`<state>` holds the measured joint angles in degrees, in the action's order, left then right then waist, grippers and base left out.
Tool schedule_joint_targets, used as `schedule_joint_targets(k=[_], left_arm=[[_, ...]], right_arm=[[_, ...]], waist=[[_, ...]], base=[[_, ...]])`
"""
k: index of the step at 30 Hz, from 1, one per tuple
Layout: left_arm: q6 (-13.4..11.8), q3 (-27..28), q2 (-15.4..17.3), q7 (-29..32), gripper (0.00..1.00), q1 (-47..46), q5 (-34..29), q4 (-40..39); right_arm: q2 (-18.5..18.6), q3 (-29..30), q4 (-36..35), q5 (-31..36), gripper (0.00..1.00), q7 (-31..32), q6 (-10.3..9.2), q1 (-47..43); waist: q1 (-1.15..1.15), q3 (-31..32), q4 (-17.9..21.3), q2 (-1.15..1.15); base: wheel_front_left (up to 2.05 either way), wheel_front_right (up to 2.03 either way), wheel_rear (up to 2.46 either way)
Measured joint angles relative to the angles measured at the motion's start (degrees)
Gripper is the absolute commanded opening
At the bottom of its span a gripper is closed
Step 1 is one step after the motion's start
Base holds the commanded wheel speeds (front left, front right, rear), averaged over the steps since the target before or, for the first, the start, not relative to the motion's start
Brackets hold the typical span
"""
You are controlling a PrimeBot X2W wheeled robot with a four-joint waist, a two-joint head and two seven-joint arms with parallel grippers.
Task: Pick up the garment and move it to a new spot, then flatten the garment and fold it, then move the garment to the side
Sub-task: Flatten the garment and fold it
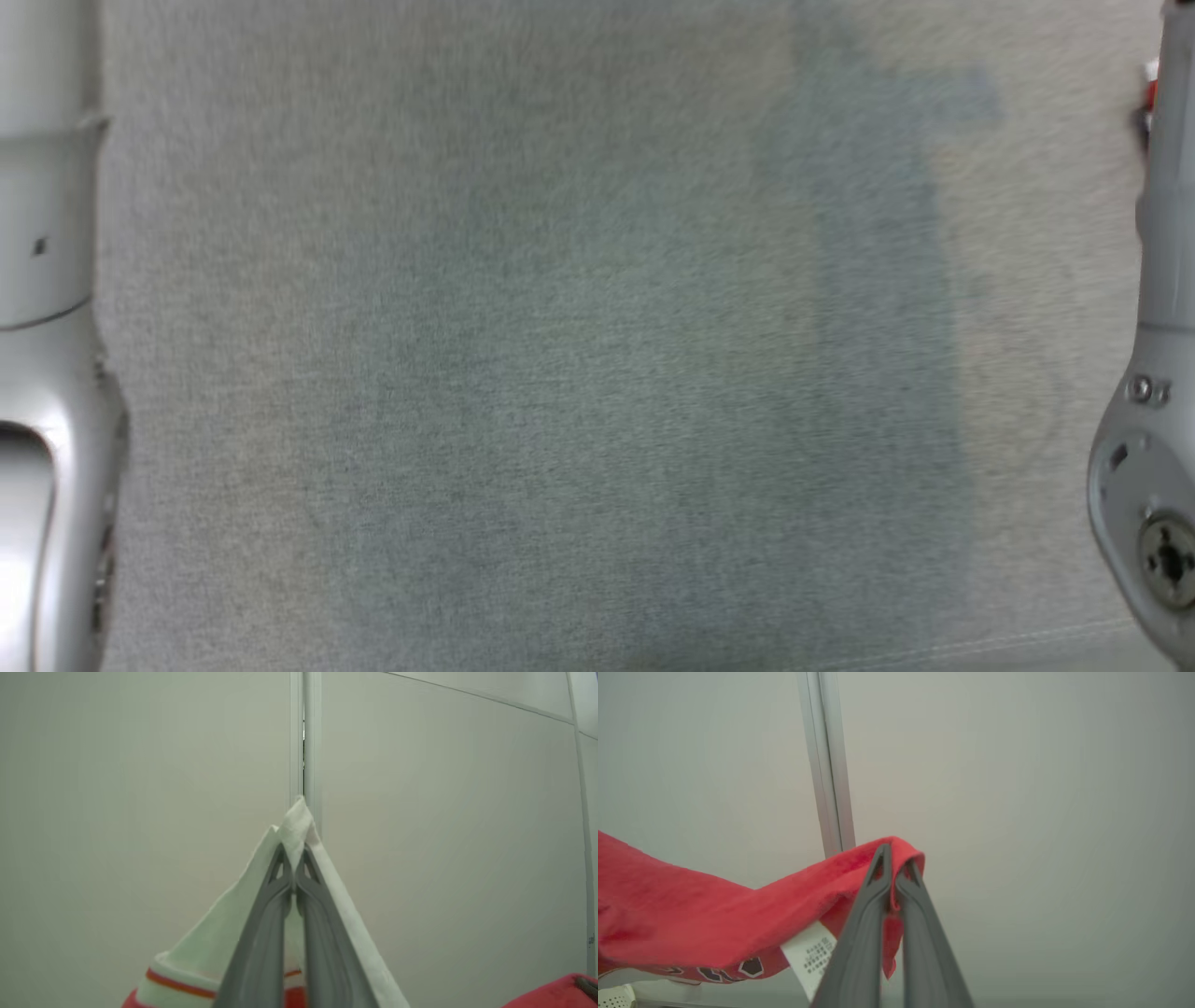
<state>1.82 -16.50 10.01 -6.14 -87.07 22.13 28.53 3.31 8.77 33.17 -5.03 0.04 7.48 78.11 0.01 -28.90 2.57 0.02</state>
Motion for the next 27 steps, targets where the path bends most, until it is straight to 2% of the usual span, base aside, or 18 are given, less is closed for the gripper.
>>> schedule_joint_targets(k=[4,8,14,20,27], left_arm=[[0.5,-0.1,-2.0,-5.2,0.00,-0.6,0.3,6.9],[1.9,-0.2,-3.1,-7.9,0.00,1.1,1.1,11.5],[4.4,0.7,-3.3,-8.7,0.00,6.4,2.4,11.1],[5.3,3.8,-3.2,-8.8,0.00,13.7,4.6,1.9],[5.4,5.0,-2.3,-8.9,0.00,25.3,6.6,-7.0]], right_arm=[[-0.2,3.1,8.8,4.0,0.00,-4.8,0.00,3.6],[-0.3,6.1,17.1,6.4,0.00,-9.8,0.00,3.5],[-0.5,7.9,24.7,6.2,0.00,-13.9,0.00,2.0],[-0.4,3.7,24.4,0.5,0.00,-14.9,0.00,1.1],[1.1,-1.9,15.8,-9.1,0.00,-14.9,0.00,-8.0]], waist=[[0.01,-4.9,-1.3,0.00],[0.02,-9.2,-3.1,0.01],[0.02,-12.8,-5.0,0.02],[-0.03,-12.1,-3.8,-0.03],[-0.01,-8.8,-2.9,-0.03]], base=[[0.00,0.00,0.00],[0.00,0.00,0.00],[0.00,0.00,0.00],[0.00,0.00,0.00],[0.00,0.00,0.00]])
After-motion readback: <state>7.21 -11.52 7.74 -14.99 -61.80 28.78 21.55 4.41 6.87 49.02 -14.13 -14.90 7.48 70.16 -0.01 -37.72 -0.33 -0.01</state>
